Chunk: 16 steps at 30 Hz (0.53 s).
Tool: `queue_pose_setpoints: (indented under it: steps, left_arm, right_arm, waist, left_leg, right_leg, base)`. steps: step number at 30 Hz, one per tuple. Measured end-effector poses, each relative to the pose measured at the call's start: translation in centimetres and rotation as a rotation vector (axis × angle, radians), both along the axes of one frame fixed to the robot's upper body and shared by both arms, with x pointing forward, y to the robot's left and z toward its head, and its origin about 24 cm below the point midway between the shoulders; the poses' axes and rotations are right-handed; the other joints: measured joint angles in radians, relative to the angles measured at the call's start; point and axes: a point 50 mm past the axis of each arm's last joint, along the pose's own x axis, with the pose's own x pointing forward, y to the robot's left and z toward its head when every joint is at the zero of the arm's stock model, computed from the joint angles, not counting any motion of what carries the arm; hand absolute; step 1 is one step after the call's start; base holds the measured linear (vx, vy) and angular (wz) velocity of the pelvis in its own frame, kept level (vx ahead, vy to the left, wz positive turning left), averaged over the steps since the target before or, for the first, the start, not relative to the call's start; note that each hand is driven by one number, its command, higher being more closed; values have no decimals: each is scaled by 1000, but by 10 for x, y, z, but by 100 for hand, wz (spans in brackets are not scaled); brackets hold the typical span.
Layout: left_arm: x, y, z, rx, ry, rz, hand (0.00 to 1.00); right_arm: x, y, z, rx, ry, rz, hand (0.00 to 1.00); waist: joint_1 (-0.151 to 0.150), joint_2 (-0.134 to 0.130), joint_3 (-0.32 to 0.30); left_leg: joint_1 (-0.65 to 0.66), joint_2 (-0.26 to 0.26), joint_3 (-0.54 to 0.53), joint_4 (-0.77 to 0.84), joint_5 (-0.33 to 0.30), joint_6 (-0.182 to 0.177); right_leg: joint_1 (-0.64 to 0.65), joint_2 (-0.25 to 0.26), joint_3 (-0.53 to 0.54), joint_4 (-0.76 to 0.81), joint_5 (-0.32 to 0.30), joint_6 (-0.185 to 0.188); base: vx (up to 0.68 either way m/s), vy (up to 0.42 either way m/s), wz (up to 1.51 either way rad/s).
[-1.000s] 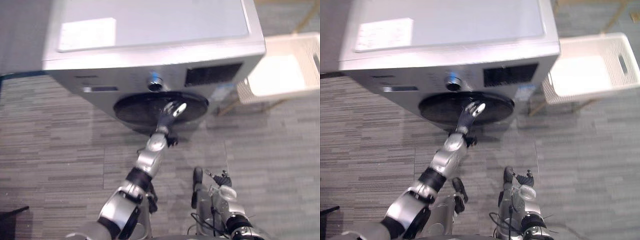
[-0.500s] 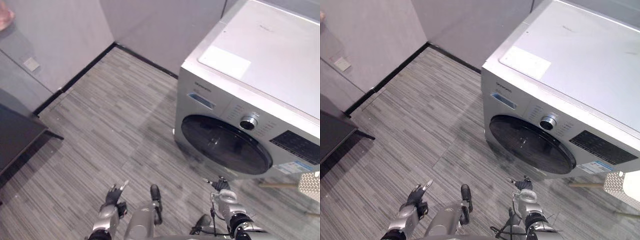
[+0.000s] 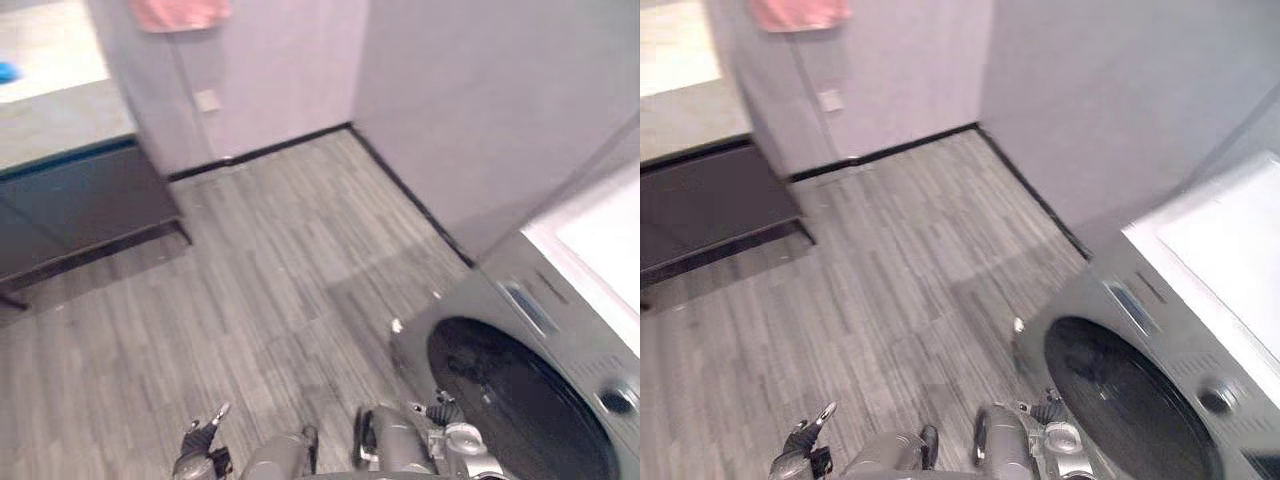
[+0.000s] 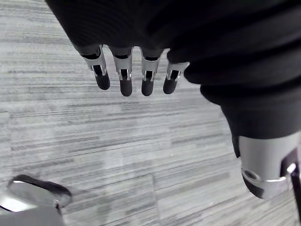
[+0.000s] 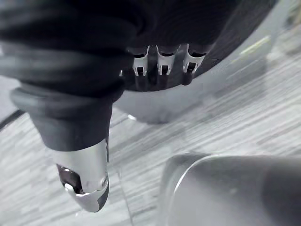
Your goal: Pick up the laundry basket with both hands and put the clothes into the washing machine.
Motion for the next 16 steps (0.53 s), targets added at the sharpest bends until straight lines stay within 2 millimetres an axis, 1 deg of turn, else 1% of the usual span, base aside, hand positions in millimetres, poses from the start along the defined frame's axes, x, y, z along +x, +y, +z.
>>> queue_pose_setpoints:
  steps: [1, 2, 3, 4, 5, 6, 7, 8, 9, 10, 11, 12, 13, 14, 15, 16]
  left_arm:
    - [1, -2, 0, -4, -10, 2, 0]
    - [4, -5, 1, -10, -26, 7, 0]
    - [4, -7, 1, -15, -31, 8, 0]
    - [5, -14, 0, -41, -44, 26, 0]
    - [4, -19, -1, -65, -46, 60, 0]
    - [2, -23, -3, -83, -46, 86, 0]
    - [-6, -26, -5, -95, -35, 105, 0]
    - [-9, -28, -6, -106, -29, 98, 0]
    - [-8, -29, -6, -110, -30, 87, 0]
    - [-2, -29, -3, -108, -50, 73, 0]
    - [6, -29, 0, -105, -74, 66, 0]
    - [9, -29, 2, -103, -84, 62, 0]
    - [16, -30, 4, -102, -103, 52, 0]
    - [22, -34, 5, -103, -108, 23, 0]
    - [23, -38, 5, -105, -105, -1, 0]
    - [25, -38, 4, -103, -98, -28, 0]
  right_arm:
    - [0, -1, 0, -2, 0, 0, 0]
    - [0, -1, 1, -3, -3, 0, 0]
    - [1, -1, 1, -3, -7, 1, 0]
    - [8, -1, 4, -4, -27, 9, 0]
    - [19, -2, 10, -9, -63, 19, 0]
    - [25, 1, 14, -5, -92, 34, 0]
    - [32, 9, 18, 9, -123, 66, 0]
    - [35, 16, 19, 23, -134, 76, 0]
    - [36, 17, 20, 26, -136, 76, 0]
    - [37, 18, 20, 31, -140, 74, 0]
    - [36, 17, 20, 31, -137, 65, 0]
    - [35, 15, 19, 30, -135, 53, 0]
    - [33, 10, 19, 29, -133, 25, 0]
    - [25, 3, 16, 21, -112, -2, 0]
    - [20, -2, 14, 10, -97, -14, 0]
    - [13, -7, 10, 5, -70, -33, 0]
  waist:
    - [0, -3, -4]
    - [0, -4, -13]
    - [0, 2, -23]
    - [2, 34, -22]
    - [1, 50, -20]
    - [5, 62, -16]
    - [25, 66, -14]
    - [33, 61, -12]
    - [31, 58, -14]
    - [29, 50, -12]
    - [29, 43, -9]
    - [28, 43, -9]
    - [27, 43, -7]
    - [26, 68, -15]
    - [26, 90, -24]
    - [26, 104, -34]
  left_leg:
    - [19, -5, -24, -2, -6, -8]
    - [39, -4, -42, -1, -19, -32]
    - [55, -1, -52, 7, -29, -51]
    - [19, 25, -26, 99, -28, -80]
    - [-46, 53, 46, 244, -2, -137]
    - [-96, 93, 123, 381, 46, -195]
    - [-142, 186, 250, 541, 105, -193]
    - [-153, 271, 332, 623, 84, -162]
    - [-166, 308, 356, 636, 76, -150]
    - [-191, 352, 385, 620, 74, -149]
    - [-211, 381, 410, 548, 74, -149]
    - [-213, 389, 420, 494, 75, -150]
    - [-210, 400, 436, 351, 83, -162]
    - [-189, 403, 431, 179, 144, -200]
    - [-183, 410, 423, 89, 249, -212]
    - [-159, 398, 415, 31, 214, -163]
  right_leg:
    - [2, -3, 1, -3, 33, -14]
    - [13, -10, -19, -10, 82, -32]
    - [25, -17, -40, -7, 122, -46]
    - [53, -15, -92, -8, 104, -68]
    - [89, -8, -118, -30, 93, -82]
    - [129, 8, -125, -53, 90, -87]
    - [193, 28, -121, -75, 78, -106]
    - [242, 38, -122, -83, 71, -117]
    - [264, 34, -128, -89, 70, -119]
    - [288, 18, -142, -101, 70, -119]
    - [311, -2, -155, -124, 69, -118]
    - [321, -12, -172, -136, 68, -116]
    - [338, -30, -201, -149, 53, -92]
    - [348, -30, -220, -151, 31, -64]
    - [351, -18, -227, -150, 20, -51]
    - [353, -17, -229, -146, 2, -29]
  base:
    - [442, -145, 166]
    - [418, -155, 120]
    - [563, -185, 128]
    - [547, -166, 101]
    - [526, -157, 65]
    - [462, -153, 8]
    - [440, -135, -24]
    - [470, -141, -23]
    - [401, -98, 8]
    - [321, -62, 26]
    - [233, -15, 26]
    - [186, 32, 28]
    - [157, 107, 40]
    - [153, 142, 43]
    - [151, 200, 40]
    - [95, 129, 20]
